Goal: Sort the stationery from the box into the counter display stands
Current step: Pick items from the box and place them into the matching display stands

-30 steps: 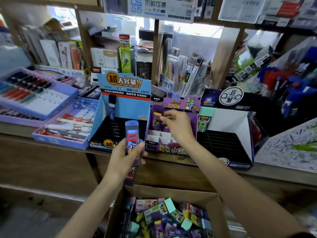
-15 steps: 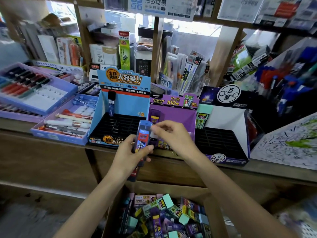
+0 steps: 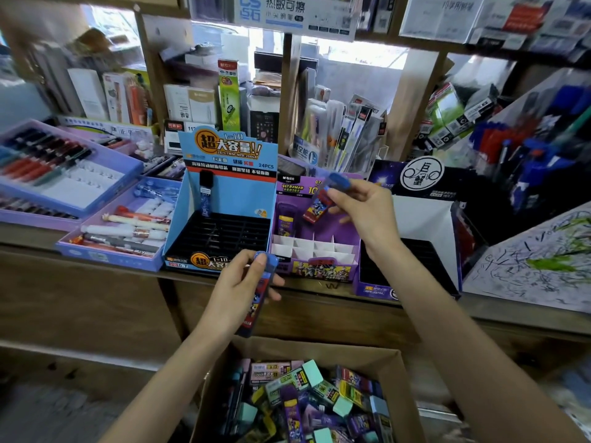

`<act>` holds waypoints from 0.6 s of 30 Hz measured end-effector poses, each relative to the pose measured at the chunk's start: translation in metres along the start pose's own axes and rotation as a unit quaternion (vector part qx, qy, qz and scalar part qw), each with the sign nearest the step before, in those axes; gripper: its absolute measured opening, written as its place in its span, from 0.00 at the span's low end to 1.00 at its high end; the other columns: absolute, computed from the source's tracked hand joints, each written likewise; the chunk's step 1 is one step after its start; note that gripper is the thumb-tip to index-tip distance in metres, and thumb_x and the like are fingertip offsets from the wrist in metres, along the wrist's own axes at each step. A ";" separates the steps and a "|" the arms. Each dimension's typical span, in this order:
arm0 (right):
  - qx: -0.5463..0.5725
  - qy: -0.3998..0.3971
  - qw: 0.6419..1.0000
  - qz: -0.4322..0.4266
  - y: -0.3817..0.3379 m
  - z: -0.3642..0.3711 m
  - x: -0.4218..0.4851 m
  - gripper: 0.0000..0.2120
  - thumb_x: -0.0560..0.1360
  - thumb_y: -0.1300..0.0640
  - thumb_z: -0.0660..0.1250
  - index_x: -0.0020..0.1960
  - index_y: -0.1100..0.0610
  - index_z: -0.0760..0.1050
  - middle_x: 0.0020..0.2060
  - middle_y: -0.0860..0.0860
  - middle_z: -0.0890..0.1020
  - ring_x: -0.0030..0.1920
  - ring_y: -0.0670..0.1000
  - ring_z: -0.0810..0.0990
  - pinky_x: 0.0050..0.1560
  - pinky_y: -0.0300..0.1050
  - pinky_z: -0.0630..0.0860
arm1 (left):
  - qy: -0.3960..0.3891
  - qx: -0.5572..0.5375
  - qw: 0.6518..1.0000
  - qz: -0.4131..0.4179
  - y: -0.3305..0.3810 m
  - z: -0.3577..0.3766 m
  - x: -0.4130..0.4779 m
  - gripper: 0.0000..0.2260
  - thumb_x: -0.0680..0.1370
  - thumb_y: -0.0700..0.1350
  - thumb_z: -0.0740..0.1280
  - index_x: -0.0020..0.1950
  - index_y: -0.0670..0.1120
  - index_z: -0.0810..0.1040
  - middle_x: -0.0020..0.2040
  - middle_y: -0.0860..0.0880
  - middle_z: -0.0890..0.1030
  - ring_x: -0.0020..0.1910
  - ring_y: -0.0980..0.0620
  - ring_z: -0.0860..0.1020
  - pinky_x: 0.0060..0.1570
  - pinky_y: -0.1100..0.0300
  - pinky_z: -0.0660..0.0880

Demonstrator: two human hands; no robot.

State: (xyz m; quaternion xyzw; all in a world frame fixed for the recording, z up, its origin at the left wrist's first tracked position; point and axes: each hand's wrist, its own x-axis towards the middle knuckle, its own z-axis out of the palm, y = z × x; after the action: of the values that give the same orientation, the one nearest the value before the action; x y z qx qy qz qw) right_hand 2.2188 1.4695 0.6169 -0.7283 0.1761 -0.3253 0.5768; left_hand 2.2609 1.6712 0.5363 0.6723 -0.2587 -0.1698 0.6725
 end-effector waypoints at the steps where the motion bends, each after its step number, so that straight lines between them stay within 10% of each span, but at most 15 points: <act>1: -0.025 -0.008 1.000 -0.003 0.005 0.003 0.002 0.06 0.73 0.62 0.70 0.47 0.52 0.78 0.37 0.50 0.82 0.30 0.43 0.79 0.27 0.34 0.72 | -0.002 0.002 1.000 0.001 0.000 0.000 -0.001 0.09 0.81 0.47 0.56 0.49 0.46 0.74 0.39 0.47 0.84 0.32 0.51 0.81 0.33 0.64 0.76; 18: -0.261 -0.043 0.963 -0.040 0.020 0.007 -0.018 0.10 0.75 0.52 0.67 0.55 0.53 0.78 0.43 0.43 0.80 0.43 0.43 0.77 0.45 0.37 0.71 | 0.044 -0.057 0.997 0.011 0.015 0.014 0.002 0.10 0.81 0.48 0.57 0.49 0.51 0.78 0.42 0.53 0.83 0.44 0.54 0.81 0.44 0.59 0.76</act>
State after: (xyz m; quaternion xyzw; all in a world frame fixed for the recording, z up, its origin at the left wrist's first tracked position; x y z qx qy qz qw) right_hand 2.2128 1.4806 0.5916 -0.8734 0.2008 -0.2596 0.3597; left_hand 2.2532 1.6593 0.5510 0.6372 -0.2261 -0.1469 0.7220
